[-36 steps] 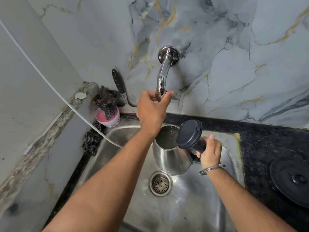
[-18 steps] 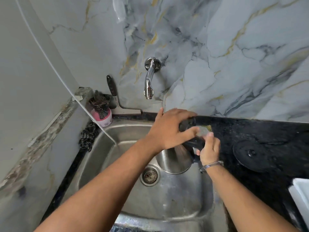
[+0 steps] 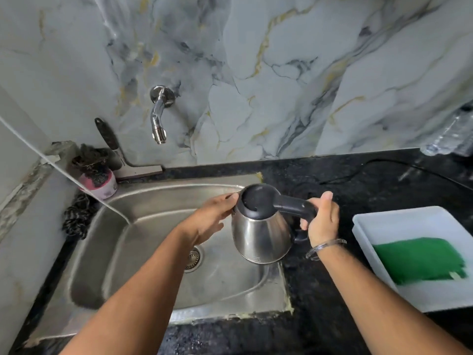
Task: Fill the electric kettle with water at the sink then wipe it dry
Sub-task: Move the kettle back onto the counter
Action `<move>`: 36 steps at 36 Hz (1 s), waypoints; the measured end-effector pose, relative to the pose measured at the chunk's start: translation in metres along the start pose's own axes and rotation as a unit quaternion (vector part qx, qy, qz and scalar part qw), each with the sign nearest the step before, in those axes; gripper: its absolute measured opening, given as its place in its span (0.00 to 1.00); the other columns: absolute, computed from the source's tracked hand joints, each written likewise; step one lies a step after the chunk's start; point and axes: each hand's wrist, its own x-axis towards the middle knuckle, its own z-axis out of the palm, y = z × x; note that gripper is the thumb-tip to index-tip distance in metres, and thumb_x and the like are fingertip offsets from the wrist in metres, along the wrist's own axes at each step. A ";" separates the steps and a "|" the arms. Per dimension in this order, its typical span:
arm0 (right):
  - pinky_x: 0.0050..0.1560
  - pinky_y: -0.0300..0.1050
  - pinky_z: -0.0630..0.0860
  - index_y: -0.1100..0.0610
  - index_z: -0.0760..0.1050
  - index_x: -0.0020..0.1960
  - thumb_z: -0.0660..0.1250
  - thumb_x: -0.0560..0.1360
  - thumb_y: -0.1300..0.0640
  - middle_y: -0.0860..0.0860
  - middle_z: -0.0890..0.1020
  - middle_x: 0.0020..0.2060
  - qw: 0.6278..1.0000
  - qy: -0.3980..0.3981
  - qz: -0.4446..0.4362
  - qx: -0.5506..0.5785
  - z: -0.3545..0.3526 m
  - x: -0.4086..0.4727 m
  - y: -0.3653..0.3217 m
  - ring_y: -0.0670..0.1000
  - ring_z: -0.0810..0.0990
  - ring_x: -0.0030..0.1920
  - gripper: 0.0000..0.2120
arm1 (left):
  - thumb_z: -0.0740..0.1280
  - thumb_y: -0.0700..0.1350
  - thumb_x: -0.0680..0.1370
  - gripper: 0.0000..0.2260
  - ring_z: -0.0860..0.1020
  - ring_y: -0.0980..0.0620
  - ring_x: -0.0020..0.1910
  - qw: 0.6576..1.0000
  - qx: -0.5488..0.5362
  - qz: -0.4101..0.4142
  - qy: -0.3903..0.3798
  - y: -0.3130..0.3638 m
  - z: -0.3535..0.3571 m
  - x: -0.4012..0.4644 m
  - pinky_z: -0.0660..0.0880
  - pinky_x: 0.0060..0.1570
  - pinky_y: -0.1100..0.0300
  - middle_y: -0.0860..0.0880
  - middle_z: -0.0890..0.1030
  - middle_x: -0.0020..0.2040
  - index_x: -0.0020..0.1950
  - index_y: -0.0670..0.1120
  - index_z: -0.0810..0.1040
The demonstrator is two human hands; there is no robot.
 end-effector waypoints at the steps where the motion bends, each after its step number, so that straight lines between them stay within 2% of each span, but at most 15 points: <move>1: 0.24 0.41 0.64 0.67 0.73 0.28 0.44 0.77 0.36 0.58 0.69 0.17 1.000 -0.003 -0.008 -0.011 -0.008 0.003 -0.001 0.53 0.67 0.17 0.40 | 0.64 0.70 0.72 0.20 0.64 0.50 0.79 1.000 0.009 -0.003 0.004 -0.001 0.008 0.003 0.54 0.73 0.40 0.57 0.76 0.72 0.63 0.68 0.79; 5: 0.22 0.40 0.64 0.67 0.73 0.28 0.43 0.76 0.35 0.54 0.70 0.16 0.999 -0.016 -0.018 -0.028 -0.044 0.015 0.004 0.51 0.68 0.17 0.40 | 0.66 0.71 0.72 0.26 0.62 0.52 0.79 1.000 -0.002 -0.009 -0.012 -0.005 0.041 0.015 0.50 0.75 0.35 0.60 0.75 0.73 0.67 0.64 0.78; 7: 0.23 0.40 0.64 0.65 0.74 0.27 0.43 0.76 0.35 0.51 0.69 0.15 0.999 -0.020 -0.008 -0.027 -0.062 0.025 0.009 0.51 0.67 0.17 0.40 | 0.64 0.67 0.75 0.26 0.69 0.56 0.71 1.000 -0.002 0.001 -0.006 -0.004 0.060 0.027 0.50 0.74 0.39 0.59 0.77 0.68 0.68 0.55 0.79; 8: 0.23 0.40 0.63 0.64 0.74 0.27 0.43 0.76 0.34 0.51 0.69 0.15 1.000 -0.018 -0.002 -0.024 -0.071 0.032 0.011 0.51 0.67 0.17 0.40 | 0.63 0.65 0.77 0.24 0.71 0.59 0.65 1.000 0.001 0.012 0.005 -0.001 0.070 0.033 0.52 0.73 0.44 0.57 0.77 0.64 0.66 0.52 0.79; 10: 0.24 0.39 0.63 0.65 0.73 0.28 0.43 0.75 0.34 0.55 0.69 0.17 1.000 -0.010 0.003 -0.009 -0.085 0.047 0.012 0.52 0.67 0.17 0.40 | 0.59 0.59 0.84 0.19 0.75 0.64 0.58 0.999 0.002 0.047 0.027 0.007 0.093 0.046 0.59 0.66 0.61 0.56 0.80 0.60 0.66 0.50 0.80; 12: 0.23 0.38 0.63 0.66 0.73 0.29 0.44 0.75 0.33 0.56 0.69 0.19 1.000 -0.002 0.003 0.010 -0.095 0.064 0.011 0.53 0.67 0.18 0.40 | 0.52 0.55 0.87 0.19 0.78 0.71 0.53 0.995 0.006 0.083 0.053 0.020 0.111 0.061 0.66 0.53 0.73 0.62 0.84 0.56 0.63 0.55 0.82; 13: 0.22 0.37 0.62 0.65 0.72 0.28 0.45 0.74 0.33 0.56 0.69 0.19 1.000 0.005 0.009 0.023 -0.099 0.073 0.010 0.52 0.66 0.18 0.39 | 0.50 0.55 0.88 0.21 0.79 0.73 0.51 0.993 0.001 0.090 0.070 0.026 0.118 0.070 0.67 0.50 0.75 0.64 0.85 0.54 0.59 0.57 0.84; 15: 0.21 0.36 0.61 0.59 0.72 0.26 0.46 0.73 0.32 0.55 0.69 0.20 0.999 0.023 0.022 0.044 -0.103 0.091 0.008 0.51 0.66 0.18 0.36 | 0.49 0.55 0.88 0.24 0.80 0.72 0.54 0.992 -0.010 0.093 0.089 0.040 0.129 0.084 0.67 0.54 0.70 0.63 0.87 0.53 0.53 0.60 0.86; 18: 0.21 0.38 0.60 0.55 0.71 0.25 0.46 0.72 0.32 0.55 0.68 0.20 0.996 0.046 0.037 0.067 -0.107 0.116 0.010 0.52 0.65 0.18 0.33 | 0.50 0.54 0.88 0.24 0.80 0.63 0.59 0.988 -0.006 0.100 0.115 0.056 0.141 0.106 0.68 0.58 0.64 0.58 0.87 0.55 0.53 0.58 0.87; 23: 0.20 0.34 0.62 0.59 0.71 0.28 0.45 0.77 0.37 0.48 0.70 0.17 0.994 0.063 0.045 0.077 -0.107 0.158 0.023 0.49 0.67 0.18 0.33 | 0.49 0.52 0.88 0.24 0.79 0.63 0.55 0.987 -0.028 0.093 0.127 0.074 0.153 0.143 0.69 0.55 0.64 0.60 0.87 0.47 0.49 0.56 0.86; 27: 0.20 0.34 0.69 0.58 0.74 0.31 0.45 0.83 0.46 0.45 0.75 0.18 0.989 0.113 0.070 0.064 -0.105 0.188 0.042 0.44 0.74 0.21 0.31 | 0.49 0.53 0.87 0.24 0.80 0.52 0.61 0.987 -0.026 0.085 0.131 0.071 0.155 0.173 0.72 0.67 0.52 0.49 0.87 0.57 0.57 0.50 0.86; 29: 0.21 0.35 0.71 0.56 0.74 0.32 0.46 0.84 0.49 0.44 0.76 0.19 0.986 0.130 0.085 0.061 -0.105 0.199 0.052 0.43 0.75 0.21 0.29 | 0.49 0.54 0.87 0.24 0.79 0.52 0.59 0.988 -0.018 0.089 0.128 0.067 0.156 0.185 0.71 0.70 0.47 0.43 0.85 0.60 0.62 0.45 0.82; 30: 0.21 0.35 0.72 0.56 0.74 0.32 0.46 0.84 0.48 0.44 0.77 0.19 0.986 0.133 0.086 0.058 -0.105 0.204 0.058 0.43 0.76 0.21 0.29 | 0.50 0.55 0.87 0.23 0.78 0.53 0.60 0.988 -0.021 0.087 0.124 0.064 0.157 0.192 0.70 0.71 0.47 0.44 0.83 0.64 0.65 0.45 0.80; 33: 0.22 0.34 0.70 0.57 0.76 0.32 0.48 0.77 0.40 0.48 0.76 0.18 0.986 0.137 0.078 0.055 -0.110 0.216 0.076 0.46 0.75 0.21 0.29 | 0.50 0.53 0.88 0.21 0.70 0.55 0.74 0.989 -0.008 0.112 0.100 0.058 0.158 0.208 0.65 0.77 0.52 0.49 0.72 0.78 0.80 0.49 0.66; 36: 0.23 0.35 0.69 0.58 0.76 0.32 0.49 0.71 0.36 0.50 0.76 0.18 0.990 0.111 0.071 0.049 -0.117 0.221 0.089 0.48 0.74 0.21 0.30 | 0.51 0.47 0.88 0.18 0.75 0.58 0.69 0.985 0.010 0.146 0.093 0.051 0.158 0.219 0.70 0.71 0.58 0.51 0.77 0.73 0.76 0.51 0.71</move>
